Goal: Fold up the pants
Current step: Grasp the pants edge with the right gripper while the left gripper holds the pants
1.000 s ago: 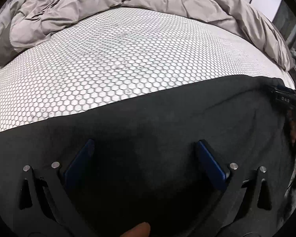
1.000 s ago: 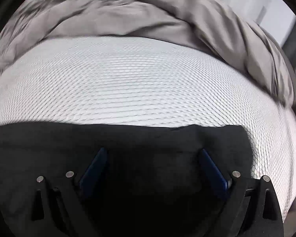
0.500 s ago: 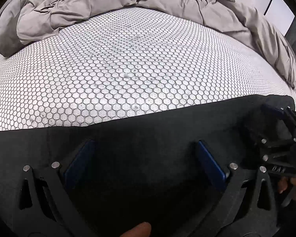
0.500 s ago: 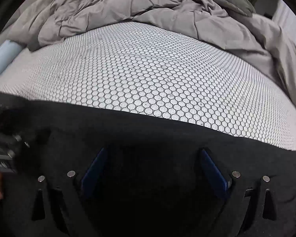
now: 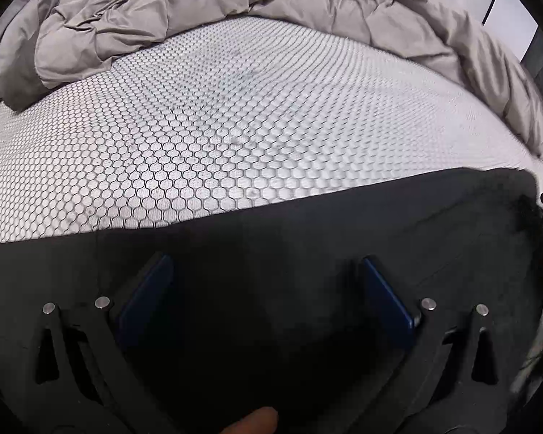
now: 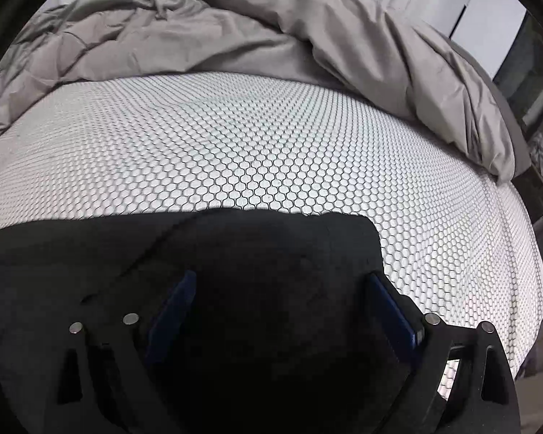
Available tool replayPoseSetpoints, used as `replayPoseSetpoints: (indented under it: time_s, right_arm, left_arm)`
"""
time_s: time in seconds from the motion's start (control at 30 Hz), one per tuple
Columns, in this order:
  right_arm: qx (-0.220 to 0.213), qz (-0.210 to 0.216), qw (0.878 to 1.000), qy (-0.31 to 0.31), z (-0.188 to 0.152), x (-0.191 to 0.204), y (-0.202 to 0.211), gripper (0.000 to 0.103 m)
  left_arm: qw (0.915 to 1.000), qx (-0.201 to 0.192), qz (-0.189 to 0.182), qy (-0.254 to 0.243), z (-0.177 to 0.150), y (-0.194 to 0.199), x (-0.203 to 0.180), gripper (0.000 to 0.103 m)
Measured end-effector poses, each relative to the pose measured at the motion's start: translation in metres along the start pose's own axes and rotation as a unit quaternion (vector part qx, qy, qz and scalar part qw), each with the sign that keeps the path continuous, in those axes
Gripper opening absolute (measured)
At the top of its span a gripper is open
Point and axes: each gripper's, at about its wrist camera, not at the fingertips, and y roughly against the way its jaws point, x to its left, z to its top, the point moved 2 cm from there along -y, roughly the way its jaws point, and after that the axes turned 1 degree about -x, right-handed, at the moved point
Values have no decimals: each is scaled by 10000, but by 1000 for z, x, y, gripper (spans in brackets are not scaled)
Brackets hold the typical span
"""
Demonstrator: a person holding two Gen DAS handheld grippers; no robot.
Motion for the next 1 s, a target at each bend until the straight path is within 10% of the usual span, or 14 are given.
replayPoseSetpoints:
  time_s: [0.13, 0.27, 0.53, 0.7, 0.87, 1.0]
  right_arm:
    - [-359, 461, 9978, 324, -9, 9, 31, 95]
    - [29, 1019, 9931, 582, -23, 24, 17, 95]
    - [124, -176, 9962, 841, -39, -13, 8, 95]
    - [-136, 396, 9984, 370, -45, -21, 35, 95]
    - [-374, 1786, 9804, 738, -48, 42, 62, 95]
    - [-63, 1979, 9703, 1392, -56, 98, 55, 94]
  left_arm:
    - [9964, -282, -656, -451, -15, 38, -29, 102]
    - [9919, 235, -843, -925, -39, 21, -52, 102]
    - [9916, 291, -671, -1068, -47, 11, -51, 102]
    - [9928, 58, -543, -1067, -48, 28, -61, 102]
    - [9886, -109, -899, -1206, -59, 45, -92, 102]
    - [9835, 224, -560, -1703, -78, 24, -111, 102]
